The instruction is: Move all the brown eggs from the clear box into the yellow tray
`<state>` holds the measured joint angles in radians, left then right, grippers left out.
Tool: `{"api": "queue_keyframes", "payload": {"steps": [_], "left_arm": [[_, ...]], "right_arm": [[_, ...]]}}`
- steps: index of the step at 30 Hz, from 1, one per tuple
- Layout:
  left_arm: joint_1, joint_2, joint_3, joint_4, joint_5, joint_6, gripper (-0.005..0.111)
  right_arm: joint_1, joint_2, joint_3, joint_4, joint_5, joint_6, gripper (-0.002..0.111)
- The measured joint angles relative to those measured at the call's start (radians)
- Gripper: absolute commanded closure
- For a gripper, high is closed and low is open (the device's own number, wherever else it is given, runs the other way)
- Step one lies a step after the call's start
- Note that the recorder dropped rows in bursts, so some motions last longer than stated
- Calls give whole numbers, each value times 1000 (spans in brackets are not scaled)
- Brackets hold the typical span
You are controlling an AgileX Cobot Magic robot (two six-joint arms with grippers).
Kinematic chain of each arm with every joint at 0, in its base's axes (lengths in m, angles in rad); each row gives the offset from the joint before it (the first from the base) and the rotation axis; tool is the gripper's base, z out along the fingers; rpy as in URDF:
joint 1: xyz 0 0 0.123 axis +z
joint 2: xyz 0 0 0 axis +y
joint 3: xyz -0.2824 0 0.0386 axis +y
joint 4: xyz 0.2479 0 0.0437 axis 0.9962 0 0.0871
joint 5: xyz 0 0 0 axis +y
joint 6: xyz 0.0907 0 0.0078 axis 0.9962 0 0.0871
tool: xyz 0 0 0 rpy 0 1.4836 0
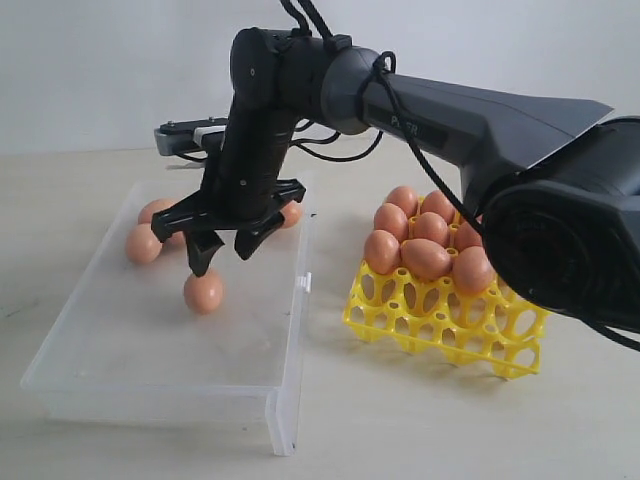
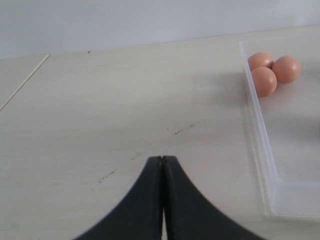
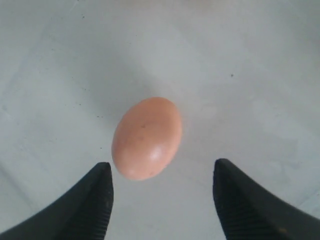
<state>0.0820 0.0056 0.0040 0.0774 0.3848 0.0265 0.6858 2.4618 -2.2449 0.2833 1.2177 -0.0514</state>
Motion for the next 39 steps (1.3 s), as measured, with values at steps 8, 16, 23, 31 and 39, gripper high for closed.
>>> {"api": "queue_keyframes", "payload": {"steps": [8,16,23,31,39], "left_arm": [[0,0,0,0,0,0,107],[0,0,0,0,0,0,107],[0,0,0,0,0,0,107],[0,0,0,0,0,0,107],[0,0,0,0,0,0,107]], "right_arm": [[13,0,0,78,-41,19,52],[65,0,0,105,-110,21,53],[108,0,0,115,-169,21,53],[119,0,0,131,-233,25,53],[119,71,0,196,-263,75,53]]}}
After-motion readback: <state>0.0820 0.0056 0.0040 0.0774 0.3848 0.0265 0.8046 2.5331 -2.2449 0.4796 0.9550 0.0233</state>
